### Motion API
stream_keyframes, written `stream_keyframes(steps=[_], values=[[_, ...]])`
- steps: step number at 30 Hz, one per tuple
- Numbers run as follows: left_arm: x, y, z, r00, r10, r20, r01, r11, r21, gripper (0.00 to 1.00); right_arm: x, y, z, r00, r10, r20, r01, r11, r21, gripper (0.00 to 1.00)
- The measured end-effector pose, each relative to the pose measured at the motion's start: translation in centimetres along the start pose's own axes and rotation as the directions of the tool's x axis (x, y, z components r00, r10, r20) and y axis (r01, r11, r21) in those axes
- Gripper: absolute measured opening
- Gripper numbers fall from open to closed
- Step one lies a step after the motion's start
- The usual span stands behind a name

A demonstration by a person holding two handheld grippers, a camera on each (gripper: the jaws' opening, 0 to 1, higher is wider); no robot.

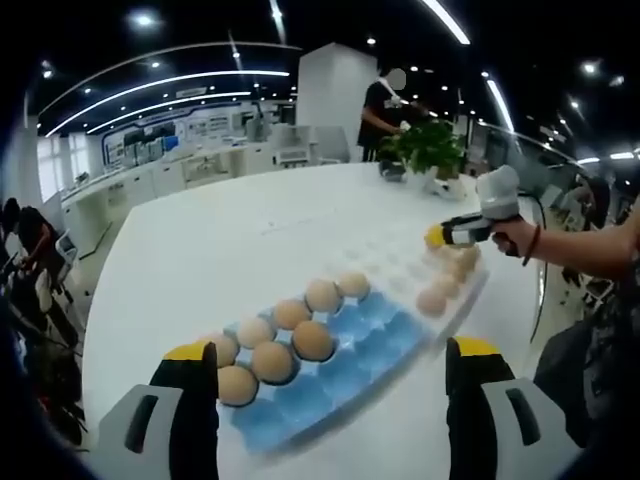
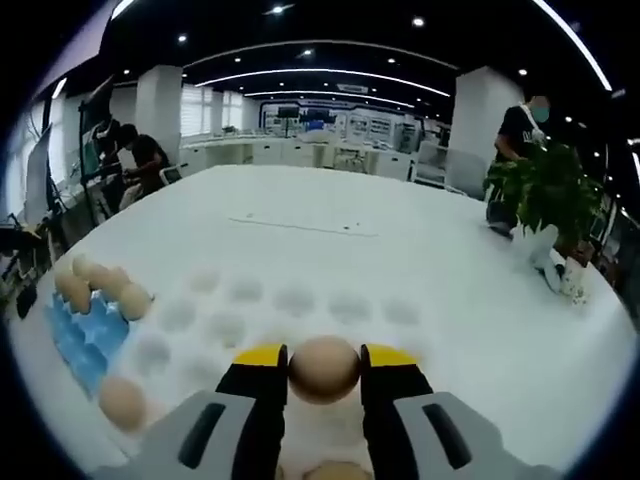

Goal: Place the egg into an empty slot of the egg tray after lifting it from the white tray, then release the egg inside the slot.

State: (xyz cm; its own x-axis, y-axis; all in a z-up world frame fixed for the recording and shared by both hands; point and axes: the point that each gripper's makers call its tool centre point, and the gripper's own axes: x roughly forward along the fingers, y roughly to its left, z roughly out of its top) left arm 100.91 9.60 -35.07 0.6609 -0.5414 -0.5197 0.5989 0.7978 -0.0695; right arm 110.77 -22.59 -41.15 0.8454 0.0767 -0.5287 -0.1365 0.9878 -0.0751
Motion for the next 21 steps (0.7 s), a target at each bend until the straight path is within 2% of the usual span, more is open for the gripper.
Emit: stream_keyframes(steps=[2,14,16,21], values=[[-0.07,0.07,-0.03,1.0,0.002,0.0,-0.002,1.0,-0.001,0.96,0.06,-0.2,-0.03,1.0,0.014,0.004,-0.014,0.997,0.075,0.3],[-0.12,0.13,-0.12,1.0,0.002,-0.004,-0.002,1.0,0.003,0.96,-0.22,-0.8,-0.3,0.999,0.039,0.007,-0.04,0.977,0.208,0.29],[-0.12,0.08,-0.06,1.0,0.0,-0.002,0.0,1.0,0.004,0.96,-0.25,-0.63,-0.3,0.999,0.05,0.019,-0.053,0.967,0.249,0.29],[-0.29,0.19,-0.1,1.0,0.004,-0.002,-0.004,1.0,0.005,0.96,-0.58,-0.45,-0.29,0.999,0.04,0.029,-0.046,0.969,0.242,0.29]])
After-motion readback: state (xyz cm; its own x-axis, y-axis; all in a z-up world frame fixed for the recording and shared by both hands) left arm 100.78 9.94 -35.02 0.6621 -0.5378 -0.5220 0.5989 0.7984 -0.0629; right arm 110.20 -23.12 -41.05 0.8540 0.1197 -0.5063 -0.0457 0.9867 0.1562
